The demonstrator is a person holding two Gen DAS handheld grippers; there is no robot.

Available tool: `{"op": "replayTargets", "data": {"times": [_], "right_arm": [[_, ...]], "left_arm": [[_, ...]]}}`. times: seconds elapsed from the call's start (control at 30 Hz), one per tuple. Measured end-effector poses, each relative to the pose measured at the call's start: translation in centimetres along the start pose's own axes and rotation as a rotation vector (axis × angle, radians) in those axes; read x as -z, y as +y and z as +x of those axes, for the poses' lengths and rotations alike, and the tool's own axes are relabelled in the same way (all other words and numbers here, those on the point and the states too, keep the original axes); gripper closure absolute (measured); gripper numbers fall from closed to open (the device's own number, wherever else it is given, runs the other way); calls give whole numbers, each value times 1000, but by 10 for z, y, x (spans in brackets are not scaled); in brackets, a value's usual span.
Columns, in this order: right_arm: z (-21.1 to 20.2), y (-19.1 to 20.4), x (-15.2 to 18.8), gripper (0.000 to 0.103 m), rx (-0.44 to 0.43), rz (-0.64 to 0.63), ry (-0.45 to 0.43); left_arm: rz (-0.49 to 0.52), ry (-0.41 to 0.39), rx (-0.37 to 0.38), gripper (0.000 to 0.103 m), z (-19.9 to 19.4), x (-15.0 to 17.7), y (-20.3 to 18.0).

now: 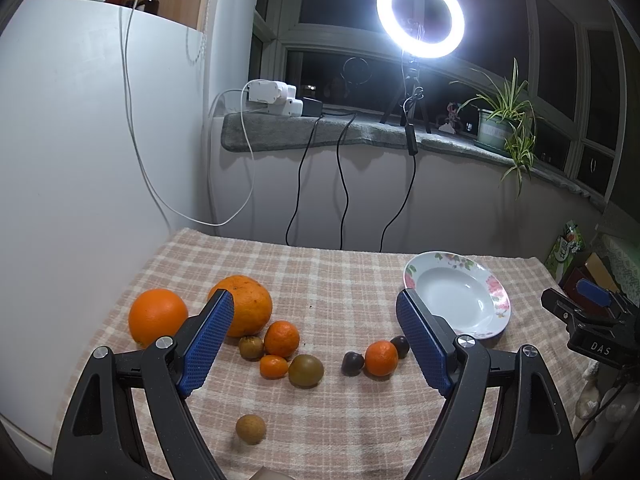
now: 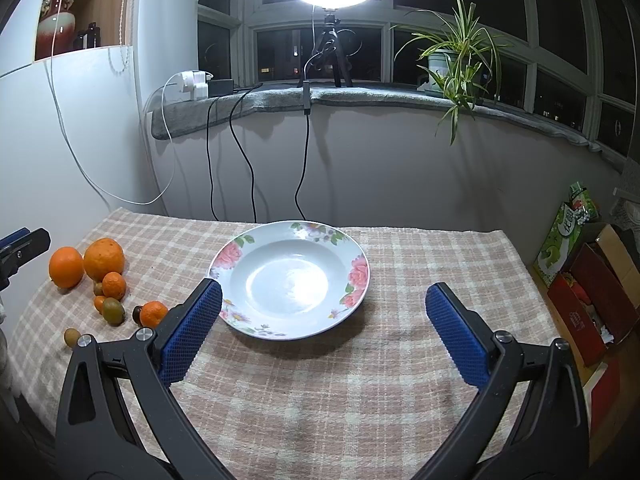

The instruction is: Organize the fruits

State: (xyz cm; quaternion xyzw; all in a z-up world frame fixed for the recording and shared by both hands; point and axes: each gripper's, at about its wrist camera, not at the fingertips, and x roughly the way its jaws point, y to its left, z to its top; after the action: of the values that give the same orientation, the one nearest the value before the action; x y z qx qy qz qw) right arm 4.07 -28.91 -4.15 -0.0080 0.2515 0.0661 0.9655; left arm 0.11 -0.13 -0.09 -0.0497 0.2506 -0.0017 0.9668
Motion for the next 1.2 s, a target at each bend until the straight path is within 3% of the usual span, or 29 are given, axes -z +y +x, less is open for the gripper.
{"op": "replayTargets", "data": {"times": [0.63, 0.93, 1.2], "right_arm": [[7, 6, 0, 0, -21, -19, 16], [17, 25, -7, 0, -79, -60, 33], [35, 55, -19, 0, -199, -122, 71]], "left_arm": [[-11, 4, -5, 20, 2, 3, 3], [-70, 28, -30, 20, 7, 10, 27], [-138, 56, -59, 20, 10, 17, 60]]}}
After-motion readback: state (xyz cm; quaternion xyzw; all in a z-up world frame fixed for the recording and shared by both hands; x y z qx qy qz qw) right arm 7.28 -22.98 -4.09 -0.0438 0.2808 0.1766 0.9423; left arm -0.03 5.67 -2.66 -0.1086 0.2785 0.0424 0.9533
